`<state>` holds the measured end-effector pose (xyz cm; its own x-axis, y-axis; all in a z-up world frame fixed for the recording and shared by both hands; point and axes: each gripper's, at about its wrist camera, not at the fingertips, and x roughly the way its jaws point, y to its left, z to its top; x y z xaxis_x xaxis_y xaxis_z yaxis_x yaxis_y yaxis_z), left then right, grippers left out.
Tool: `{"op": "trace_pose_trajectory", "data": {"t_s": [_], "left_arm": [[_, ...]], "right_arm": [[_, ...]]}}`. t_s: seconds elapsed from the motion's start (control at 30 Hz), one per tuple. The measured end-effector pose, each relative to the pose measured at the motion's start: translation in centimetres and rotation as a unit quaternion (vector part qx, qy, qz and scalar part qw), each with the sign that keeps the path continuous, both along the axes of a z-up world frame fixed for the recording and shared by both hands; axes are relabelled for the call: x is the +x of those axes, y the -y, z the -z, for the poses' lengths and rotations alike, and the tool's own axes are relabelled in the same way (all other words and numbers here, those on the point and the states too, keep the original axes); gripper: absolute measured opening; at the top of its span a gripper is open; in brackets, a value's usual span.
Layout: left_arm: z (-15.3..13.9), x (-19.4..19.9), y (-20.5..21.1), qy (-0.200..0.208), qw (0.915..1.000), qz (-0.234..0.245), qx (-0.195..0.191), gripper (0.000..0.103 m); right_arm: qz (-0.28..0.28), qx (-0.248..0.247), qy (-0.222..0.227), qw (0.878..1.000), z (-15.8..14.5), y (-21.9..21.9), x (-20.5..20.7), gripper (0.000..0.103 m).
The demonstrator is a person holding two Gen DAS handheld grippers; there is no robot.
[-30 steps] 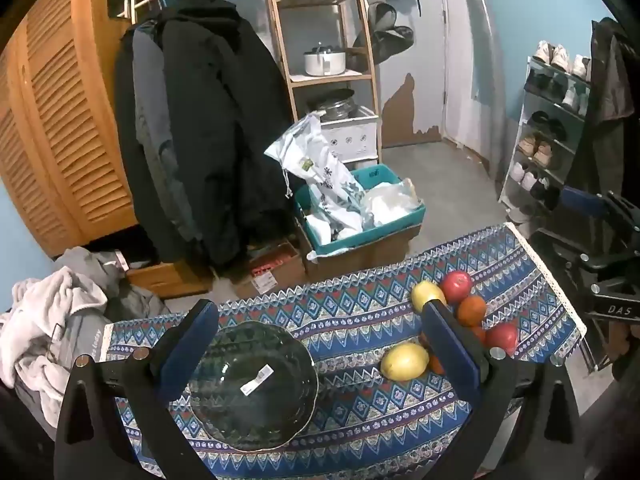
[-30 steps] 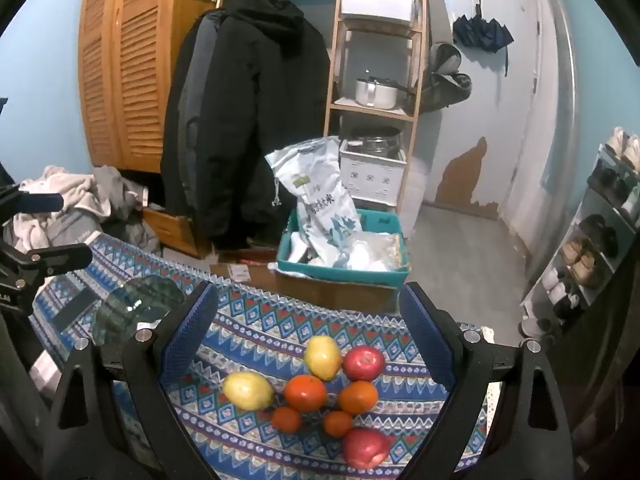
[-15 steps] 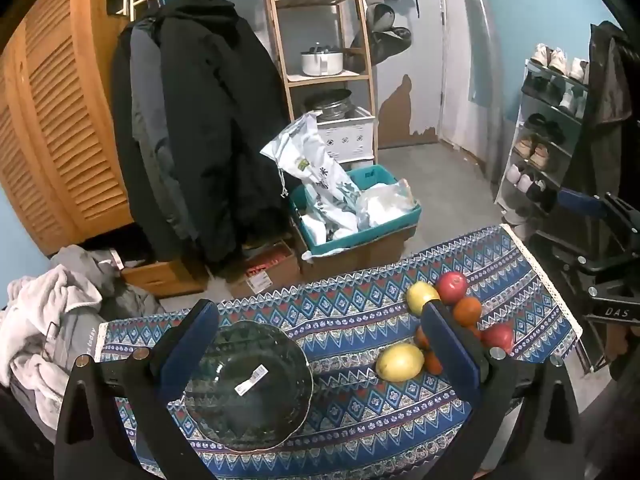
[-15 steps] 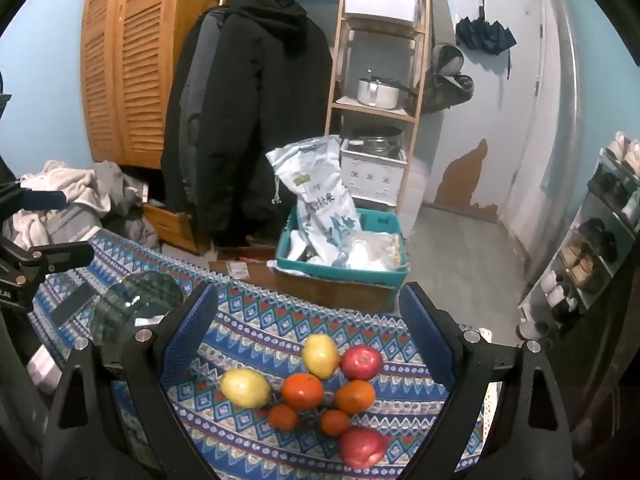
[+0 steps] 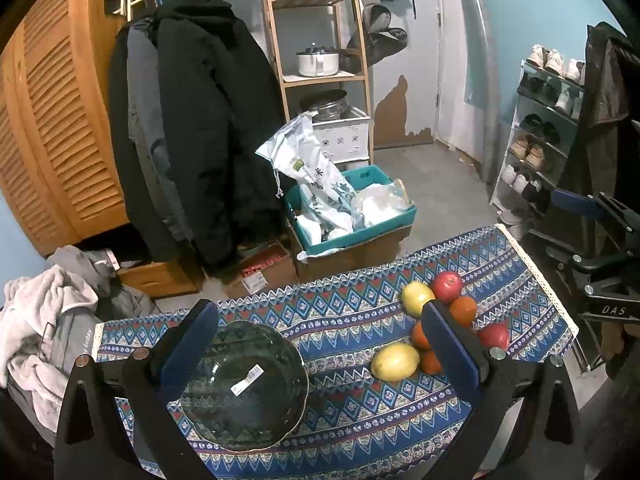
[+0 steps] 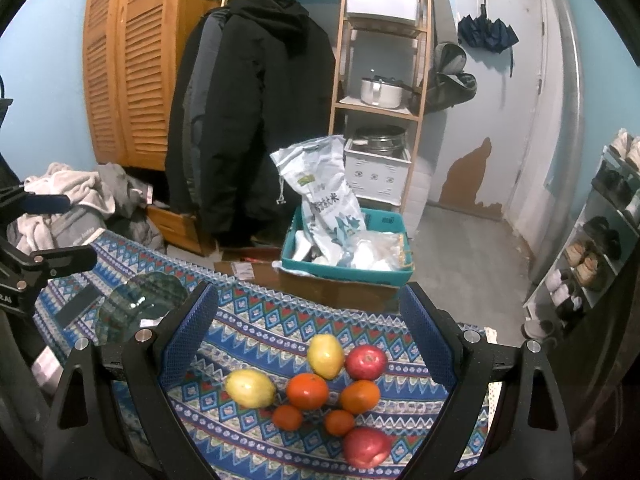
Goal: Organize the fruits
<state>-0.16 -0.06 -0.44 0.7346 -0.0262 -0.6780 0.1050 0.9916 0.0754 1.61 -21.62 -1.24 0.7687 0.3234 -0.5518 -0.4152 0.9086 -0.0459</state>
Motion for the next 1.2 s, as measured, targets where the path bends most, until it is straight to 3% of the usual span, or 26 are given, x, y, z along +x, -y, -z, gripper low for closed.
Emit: {"op": "trace_pose_trajectory", "data": {"t_s": [1.2], "left_arm": [[0.11, 0.02, 0.29, -0.004, 1.0, 0.002, -0.002, 0.102]], "right_arm": [[-0.002, 0.001, -0.003, 1.0, 0.15, -0.22, -0.01, 0.09]]}}
